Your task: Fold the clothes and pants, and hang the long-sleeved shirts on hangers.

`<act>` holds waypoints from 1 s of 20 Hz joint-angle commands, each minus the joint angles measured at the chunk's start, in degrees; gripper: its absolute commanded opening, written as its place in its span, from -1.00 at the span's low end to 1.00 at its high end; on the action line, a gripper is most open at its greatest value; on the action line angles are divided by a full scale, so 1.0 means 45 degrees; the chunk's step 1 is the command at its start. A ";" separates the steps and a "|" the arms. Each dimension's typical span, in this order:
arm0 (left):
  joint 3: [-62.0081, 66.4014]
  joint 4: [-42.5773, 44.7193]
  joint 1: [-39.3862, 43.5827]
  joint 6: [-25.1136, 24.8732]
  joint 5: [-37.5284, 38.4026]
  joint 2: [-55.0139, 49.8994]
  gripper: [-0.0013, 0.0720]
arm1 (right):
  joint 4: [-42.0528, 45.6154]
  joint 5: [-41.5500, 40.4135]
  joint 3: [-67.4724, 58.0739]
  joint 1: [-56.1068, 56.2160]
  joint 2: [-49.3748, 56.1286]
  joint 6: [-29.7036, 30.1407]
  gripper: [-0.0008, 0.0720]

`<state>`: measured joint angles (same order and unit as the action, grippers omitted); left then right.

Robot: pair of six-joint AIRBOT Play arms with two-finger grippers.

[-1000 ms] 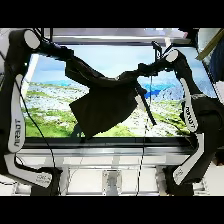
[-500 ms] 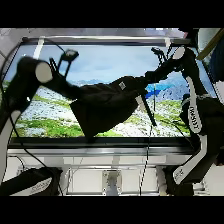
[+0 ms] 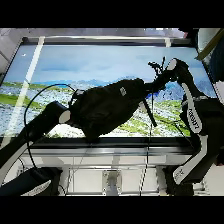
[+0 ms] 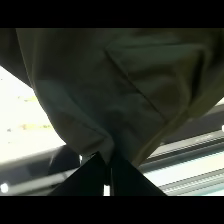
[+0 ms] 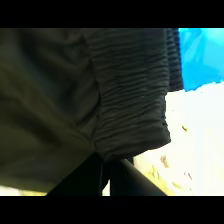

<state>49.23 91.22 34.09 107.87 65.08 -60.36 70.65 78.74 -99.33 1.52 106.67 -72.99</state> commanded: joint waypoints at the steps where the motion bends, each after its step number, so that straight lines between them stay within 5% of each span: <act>1: -0.1156 -0.0063 0.0126 0.0554 -0.0568 -0.0136 -0.91 | 0.0180 -0.0806 0.0335 -0.0010 0.0180 0.0005 -0.91; 7: -0.1379 -0.1520 0.0131 0.0495 -0.0622 -0.0869 -0.91 | 0.0262 -0.1326 0.0321 -0.0010 0.0393 0.0000 -0.90; 8: -0.1379 -0.2006 0.0131 0.0495 -0.0617 -0.1001 -0.75 | 0.0262 -0.1389 0.0321 -0.0010 0.0393 -0.0005 -0.90; 9: -0.1375 -0.2492 0.0126 0.0495 -0.0622 -0.1073 -0.08 | 0.0262 -0.1389 0.0321 -0.0010 0.0389 -0.0223 -0.88; 10: -0.1355 -0.2866 0.0126 0.0495 -0.0612 -0.1049 0.89 | 0.0262 -0.1311 0.0311 -0.0015 0.0359 -0.0491 -0.77; 13: -0.1005 -0.2939 0.0015 0.0500 -0.0612 -0.0544 0.95 | 0.0481 0.0272 -0.0520 -0.0029 0.0121 -0.0481 0.29; 14: -0.0738 -0.2900 -0.0097 0.0495 -0.0612 -0.0141 0.95 | 0.0816 0.0918 -0.1156 -0.0102 -0.0010 -0.0379 0.43; 16: -0.0199 -0.2283 -0.0364 0.0505 -0.0617 0.0933 0.95 | 0.1350 0.1457 -0.2579 -0.0408 -0.0369 -0.0233 0.42; 20: 0.0078 -0.1263 -0.1161 0.0748 -0.0612 0.3206 0.95 | 0.1258 -0.0617 -0.4109 -0.1292 -0.0636 -0.0442 0.42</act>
<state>48.49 82.81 31.03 110.24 62.46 -52.12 75.72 79.99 -113.36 -2.15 104.57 -74.30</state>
